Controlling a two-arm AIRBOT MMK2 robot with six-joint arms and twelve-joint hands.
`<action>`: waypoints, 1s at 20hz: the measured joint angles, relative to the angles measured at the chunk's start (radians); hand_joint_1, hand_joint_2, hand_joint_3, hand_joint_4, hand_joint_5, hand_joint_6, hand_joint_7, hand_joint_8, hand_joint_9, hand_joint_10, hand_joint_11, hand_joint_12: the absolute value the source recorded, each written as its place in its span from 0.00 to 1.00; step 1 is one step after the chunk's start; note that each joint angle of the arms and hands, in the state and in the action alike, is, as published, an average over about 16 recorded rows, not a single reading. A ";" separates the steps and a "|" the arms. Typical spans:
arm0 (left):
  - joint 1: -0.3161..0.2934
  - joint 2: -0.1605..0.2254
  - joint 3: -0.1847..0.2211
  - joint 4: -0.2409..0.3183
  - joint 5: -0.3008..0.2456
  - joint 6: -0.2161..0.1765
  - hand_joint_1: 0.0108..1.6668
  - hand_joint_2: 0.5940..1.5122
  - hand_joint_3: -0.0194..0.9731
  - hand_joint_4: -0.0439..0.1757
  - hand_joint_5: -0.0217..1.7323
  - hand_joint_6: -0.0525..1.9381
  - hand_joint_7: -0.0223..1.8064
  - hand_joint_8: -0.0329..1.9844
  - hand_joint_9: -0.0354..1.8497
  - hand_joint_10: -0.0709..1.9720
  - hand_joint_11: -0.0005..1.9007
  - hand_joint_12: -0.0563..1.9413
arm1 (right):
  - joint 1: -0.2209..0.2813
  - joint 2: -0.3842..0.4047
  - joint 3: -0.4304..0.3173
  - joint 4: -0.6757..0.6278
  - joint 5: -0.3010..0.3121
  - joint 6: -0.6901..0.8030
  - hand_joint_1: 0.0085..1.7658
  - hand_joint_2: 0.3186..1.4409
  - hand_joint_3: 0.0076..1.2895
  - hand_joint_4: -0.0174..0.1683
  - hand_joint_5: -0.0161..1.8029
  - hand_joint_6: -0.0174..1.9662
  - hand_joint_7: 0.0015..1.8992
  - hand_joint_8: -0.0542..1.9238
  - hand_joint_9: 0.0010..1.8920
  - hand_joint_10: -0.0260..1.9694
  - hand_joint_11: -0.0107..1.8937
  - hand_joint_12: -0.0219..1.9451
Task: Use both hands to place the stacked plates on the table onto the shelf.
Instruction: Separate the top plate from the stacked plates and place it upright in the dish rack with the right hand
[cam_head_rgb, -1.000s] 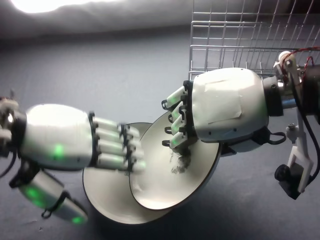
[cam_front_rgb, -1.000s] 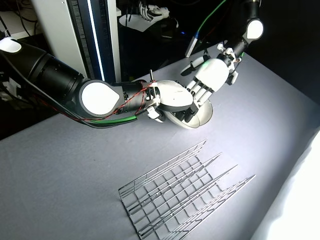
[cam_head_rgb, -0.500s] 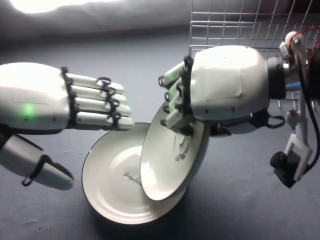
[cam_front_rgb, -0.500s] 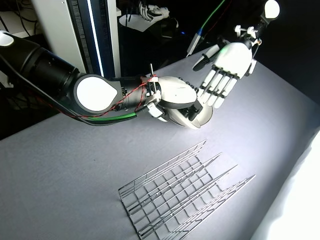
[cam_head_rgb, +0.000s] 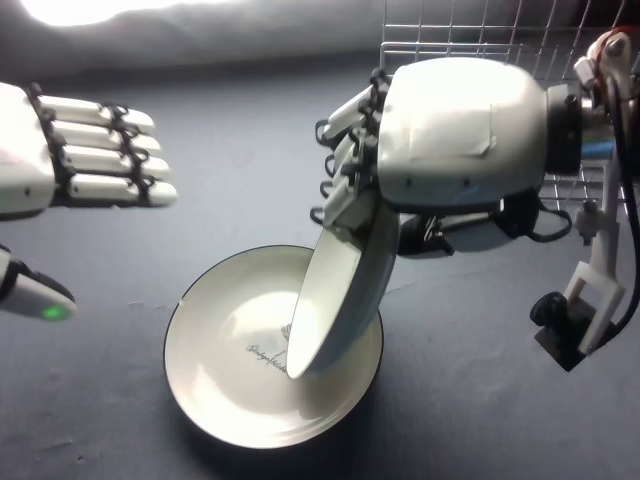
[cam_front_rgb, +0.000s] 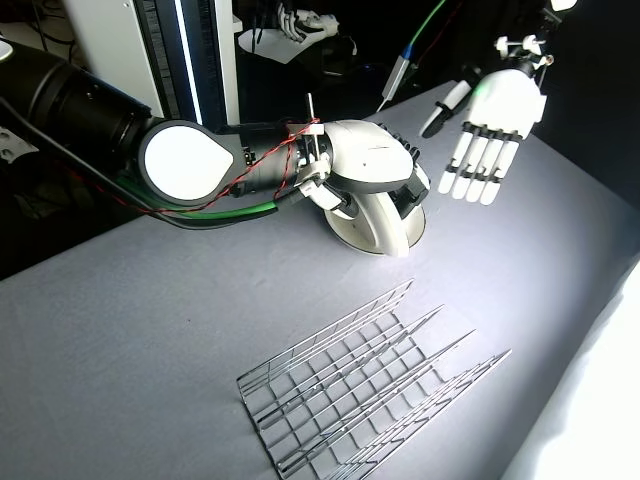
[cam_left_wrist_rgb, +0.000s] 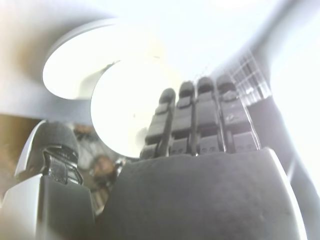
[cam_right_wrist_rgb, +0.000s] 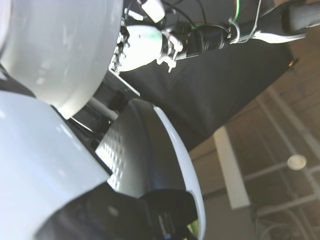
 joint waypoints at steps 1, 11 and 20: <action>-0.001 0.004 0.003 0.000 0.008 0.010 0.00 0.61 0.04 0.19 0.05 0.04 0.05 0.02 0.05 0.04 0.01 0.06 | 0.005 0.004 -0.003 0.019 -0.006 0.001 0.75 0.61 0.00 0.10 0.51 0.52 0.55 0.45 0.49 0.57 0.33 0.68; -0.010 0.022 0.018 0.022 0.052 0.088 0.00 0.61 0.04 0.19 0.07 0.03 0.07 0.02 0.07 0.04 0.01 0.09 | 0.072 0.028 -0.030 0.287 -0.109 0.027 0.75 0.60 0.00 0.08 0.51 0.51 0.56 0.44 0.50 0.56 0.36 0.64; -0.004 0.016 0.027 0.042 0.024 0.096 0.00 0.61 0.04 0.19 0.08 0.03 0.08 0.02 0.07 0.04 0.01 0.09 | 0.141 0.018 -0.053 0.640 -0.257 0.041 0.75 0.60 0.00 0.08 0.52 0.49 0.55 0.46 0.50 0.57 0.36 0.65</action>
